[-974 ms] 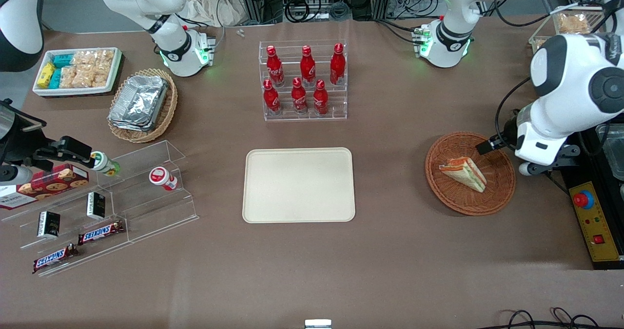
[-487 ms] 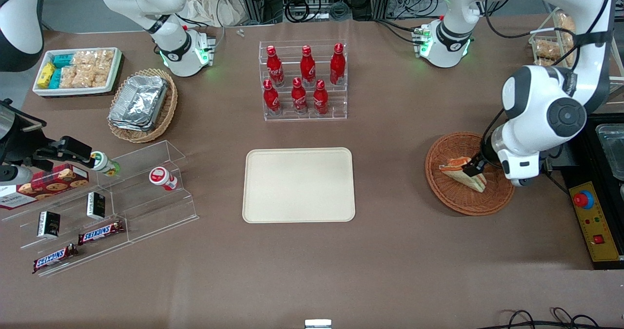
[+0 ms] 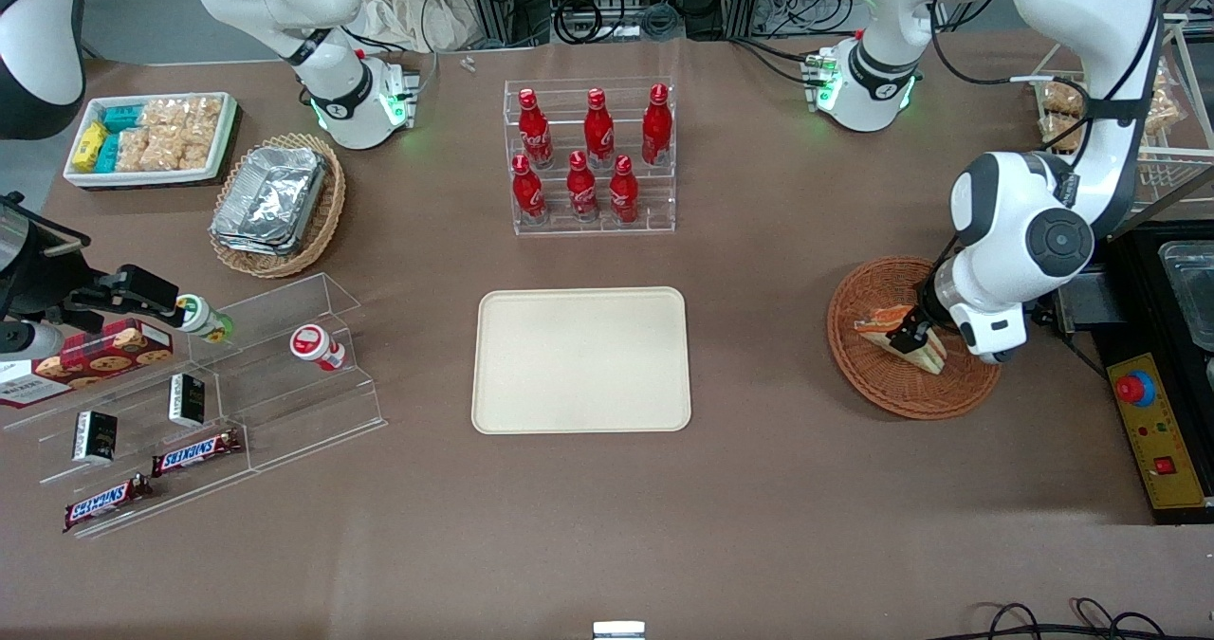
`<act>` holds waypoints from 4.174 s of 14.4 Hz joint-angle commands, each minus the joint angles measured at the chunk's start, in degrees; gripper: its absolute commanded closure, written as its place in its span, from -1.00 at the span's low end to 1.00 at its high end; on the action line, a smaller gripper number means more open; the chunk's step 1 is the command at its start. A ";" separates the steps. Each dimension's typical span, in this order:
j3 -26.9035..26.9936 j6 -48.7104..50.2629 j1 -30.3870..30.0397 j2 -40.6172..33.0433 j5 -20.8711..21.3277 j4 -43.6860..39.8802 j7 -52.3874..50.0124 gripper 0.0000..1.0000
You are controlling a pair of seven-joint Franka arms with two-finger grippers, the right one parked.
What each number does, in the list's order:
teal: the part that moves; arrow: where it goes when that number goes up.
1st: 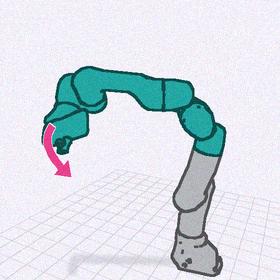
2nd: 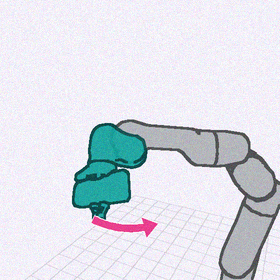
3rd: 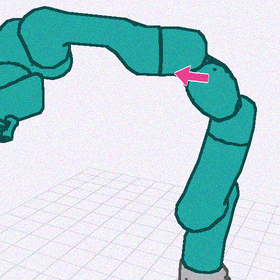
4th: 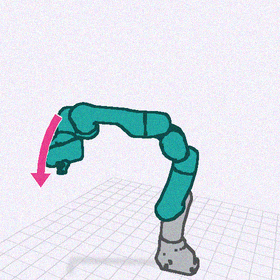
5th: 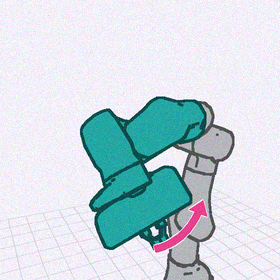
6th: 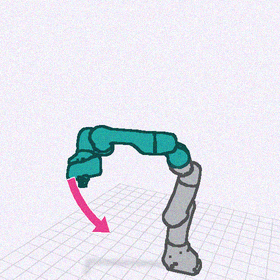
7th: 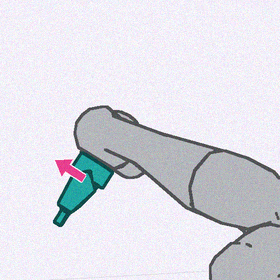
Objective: Place sandwich from basket to tray
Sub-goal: 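Lower the left gripper and close it on the sandwich, then lift the sandwich out of the basket with the left gripper, then carry the sandwich over the cream tray and lower it onto it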
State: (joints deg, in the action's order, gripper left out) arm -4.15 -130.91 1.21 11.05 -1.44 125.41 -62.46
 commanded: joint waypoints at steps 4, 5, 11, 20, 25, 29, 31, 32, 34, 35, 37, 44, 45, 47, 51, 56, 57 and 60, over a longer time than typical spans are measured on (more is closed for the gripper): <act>0.19 -6.53 0.02 2.56 -0.14 1.68 -3.80 -0.99; 0.28 -7.16 0.02 3.18 0.12 1.59 -4.33 -0.99; 0.28 -7.60 0.02 3.54 0.65 1.50 -4.34 0.05; -0.07 9.39 0.46 -0.94 1.17 -7.43 -5.66 1.00; -0.25 30.77 0.55 -0.95 0.74 -25.18 -2.77 1.00; -3.30 37.04 0.72 -0.95 -0.40 -31.80 5.05 1.00; -6.56 40.11 0.63 -1.21 -0.49 -32.07 10.93 1.00; -8.57 39.95 0.72 -1.12 -0.58 -32.07 11.30 1.00; -13.32 39.16 0.72 -0.77 -0.14 -32.07 11.39 1.00; -15.69 38.72 0.72 -0.77 0.21 -32.16 12.09 1.00; -20.35 38.11 0.72 -0.07 0.30 -33.47 12.27 1.00; -25.65 28.09 11.16 8.09 9.86 -34.35 12.28 1.00; -25.73 27.21 11.88 9.93 9.97 -35.23 12.27 1.00; -26.52 25.19 11.97 14.15 9.44 -37.60 12.54 1.00; -27.49 18.17 14.42 20.04 10.49 -37.78 12.80 1.00; -27.40 13.85 16.19 26.37 15.15 -37.35 12.71 1.00; -27.32 12.45 16.02 27.52 15.15 -37.35 12.71 1.00; -26.88 11.03 15.84 29.81 15.59 -37.26 12.71 1.00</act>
State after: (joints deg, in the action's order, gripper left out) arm -31.02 -119.62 17.09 38.83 12.72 90.11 -49.84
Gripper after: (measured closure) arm 0.846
